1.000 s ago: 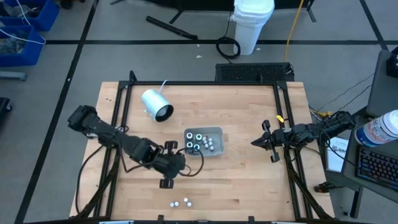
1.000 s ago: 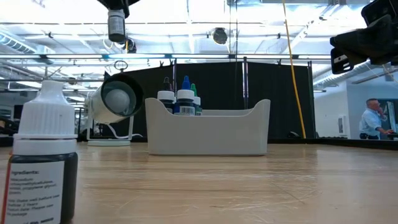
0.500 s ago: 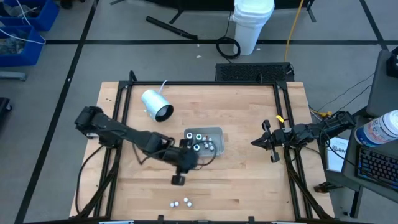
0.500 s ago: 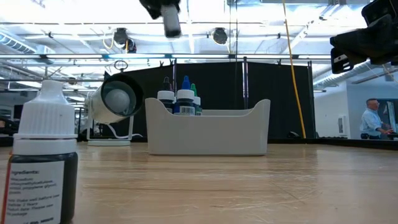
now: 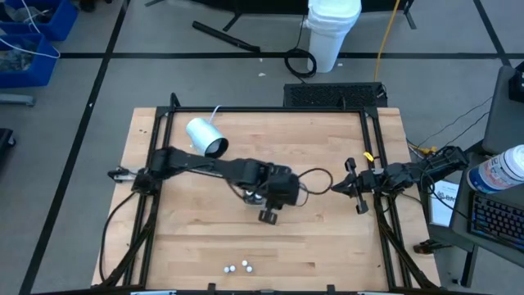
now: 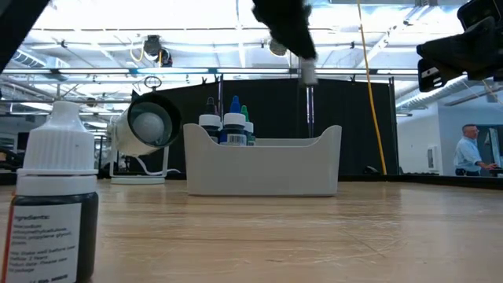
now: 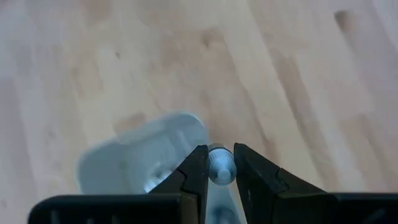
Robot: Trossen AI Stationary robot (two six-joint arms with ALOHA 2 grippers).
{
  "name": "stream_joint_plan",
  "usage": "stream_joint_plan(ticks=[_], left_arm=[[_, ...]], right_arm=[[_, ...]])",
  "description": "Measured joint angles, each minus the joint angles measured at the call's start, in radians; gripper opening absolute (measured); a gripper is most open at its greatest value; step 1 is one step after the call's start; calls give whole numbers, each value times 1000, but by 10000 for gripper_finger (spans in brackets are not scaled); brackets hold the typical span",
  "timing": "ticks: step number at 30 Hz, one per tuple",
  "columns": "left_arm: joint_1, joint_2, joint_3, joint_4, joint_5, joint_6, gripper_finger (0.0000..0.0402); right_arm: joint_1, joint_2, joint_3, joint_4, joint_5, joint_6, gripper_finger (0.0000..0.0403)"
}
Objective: Pick & Place food coloring
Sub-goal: Put the small green food coloring bottle into the gray bin
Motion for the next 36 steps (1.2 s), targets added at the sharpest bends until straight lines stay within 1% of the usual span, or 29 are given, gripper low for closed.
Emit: stream_joint_plan(ticks=[3, 5, 8, 13, 22, 25, 28, 32, 36], left_arm=[[44, 35, 32, 11, -15, 53, 72], [78, 50, 32, 33, -22, 64, 72], [126, 79, 13, 62, -40, 64, 72], [168, 112, -6, 60, -18, 70, 72], [167, 111, -7, 80, -16, 99, 72], [155, 109, -49, 111, -22, 176, 72], [142, 112, -90, 129, -60, 221, 72], [141, 109, -132, 139, -78, 232, 72], [141, 111, -146, 160, -94, 206, 72]], right_arm=[[0, 0, 0, 11, 0, -3, 0], [0, 0, 0, 9, -1, -3, 0], [0, 1, 0, 7, -1, -10, 0], [0, 1, 0, 11, -1, -14, 0], [0, 1, 0, 16, -1, -45, 0], [0, 1, 0, 26, -1, -45, 0], [0, 1, 0, 26, -2, -45, 0], [0, 1, 0, 26, -2, -40, 0], [0, 1, 0, 32, -2, -41, 0]])
